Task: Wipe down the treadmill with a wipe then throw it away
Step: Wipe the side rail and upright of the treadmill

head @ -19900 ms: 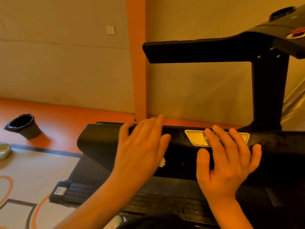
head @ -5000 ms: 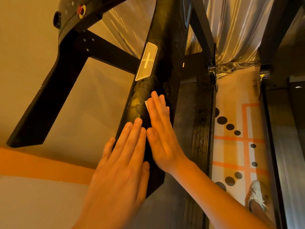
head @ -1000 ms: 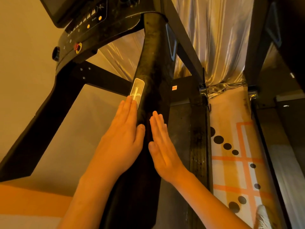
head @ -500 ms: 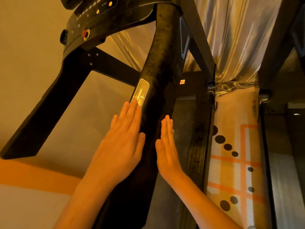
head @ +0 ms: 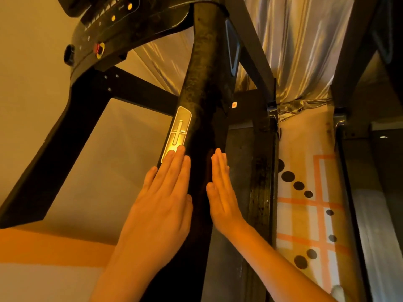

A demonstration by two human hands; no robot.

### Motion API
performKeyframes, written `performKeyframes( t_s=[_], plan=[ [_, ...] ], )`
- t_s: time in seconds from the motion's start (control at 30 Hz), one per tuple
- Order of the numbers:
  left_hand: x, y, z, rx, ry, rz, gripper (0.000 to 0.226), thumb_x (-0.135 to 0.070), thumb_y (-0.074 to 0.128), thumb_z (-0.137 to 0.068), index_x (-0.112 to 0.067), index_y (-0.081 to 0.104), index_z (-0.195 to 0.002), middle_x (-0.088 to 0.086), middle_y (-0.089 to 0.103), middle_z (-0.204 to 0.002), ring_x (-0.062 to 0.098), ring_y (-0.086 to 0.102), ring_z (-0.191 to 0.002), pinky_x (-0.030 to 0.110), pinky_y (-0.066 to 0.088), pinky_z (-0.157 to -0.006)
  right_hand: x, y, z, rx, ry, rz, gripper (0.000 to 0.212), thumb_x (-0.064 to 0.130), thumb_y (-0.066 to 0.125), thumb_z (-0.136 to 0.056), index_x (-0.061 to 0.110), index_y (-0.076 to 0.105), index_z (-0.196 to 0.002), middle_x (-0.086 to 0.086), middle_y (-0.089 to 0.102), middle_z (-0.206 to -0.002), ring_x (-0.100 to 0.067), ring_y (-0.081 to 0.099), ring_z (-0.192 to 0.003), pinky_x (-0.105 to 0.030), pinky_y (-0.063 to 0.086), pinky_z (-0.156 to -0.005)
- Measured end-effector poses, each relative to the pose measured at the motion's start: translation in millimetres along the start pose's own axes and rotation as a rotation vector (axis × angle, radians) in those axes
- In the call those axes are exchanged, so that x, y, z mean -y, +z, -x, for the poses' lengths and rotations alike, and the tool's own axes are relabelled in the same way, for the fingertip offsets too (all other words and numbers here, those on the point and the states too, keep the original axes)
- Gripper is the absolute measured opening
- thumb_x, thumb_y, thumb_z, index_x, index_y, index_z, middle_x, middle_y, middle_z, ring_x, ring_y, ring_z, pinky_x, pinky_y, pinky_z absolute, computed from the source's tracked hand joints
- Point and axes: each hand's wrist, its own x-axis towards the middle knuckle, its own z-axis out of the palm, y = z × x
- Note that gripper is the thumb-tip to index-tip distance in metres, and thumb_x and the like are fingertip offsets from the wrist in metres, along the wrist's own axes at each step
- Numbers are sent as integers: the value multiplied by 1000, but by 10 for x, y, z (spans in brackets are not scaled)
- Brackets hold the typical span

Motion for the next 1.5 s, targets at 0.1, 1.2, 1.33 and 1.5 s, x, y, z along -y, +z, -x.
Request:
performKeyframes(
  t_s=[0.1, 1.2, 1.33, 1.5],
  plan=[
    [-10, 8, -6, 20, -3, 65, 64, -34, 36, -99, -8, 32, -157, 12, 28, -164, 29, 28, -150, 53, 24, -113, 244, 13, -106, 11, -85, 2, 64, 54, 14, -109, 21, 2, -162, 12, -9, -172, -17, -9, -159, -41, -5, -129],
    [57, 61, -24, 6, 2, 90, 67, -36, 37, -96, -11, 32, -157, 9, 28, -164, 20, 10, -153, 46, 27, -110, 432, 20, -334, -19, 236, -109, 50, 49, 17, -104, 52, -10, -146, 47, -21, -152, 12, -20, -148, -32, -11, -127],
    [52, 76, -47, -24, 14, 49, 66, -36, 38, -95, -10, 34, -155, 11, 33, -161, 23, 12, -153, 50, 29, -107, 481, -31, -422, 34, 87, -44, 53, 48, 19, -107, 48, -11, -150, 40, -23, -158, 5, -20, -151, -28, -11, -125],
    [66, 79, -59, -13, 19, 20, 67, -36, 38, -93, -10, 34, -155, 11, 32, -161, 15, 10, -150, 51, 27, -107, 178, -44, -280, -9, 259, -108, 51, 45, 19, -105, 56, -10, -145, 55, -20, -147, 12, -17, -149, -43, -3, -130]
  ],
)
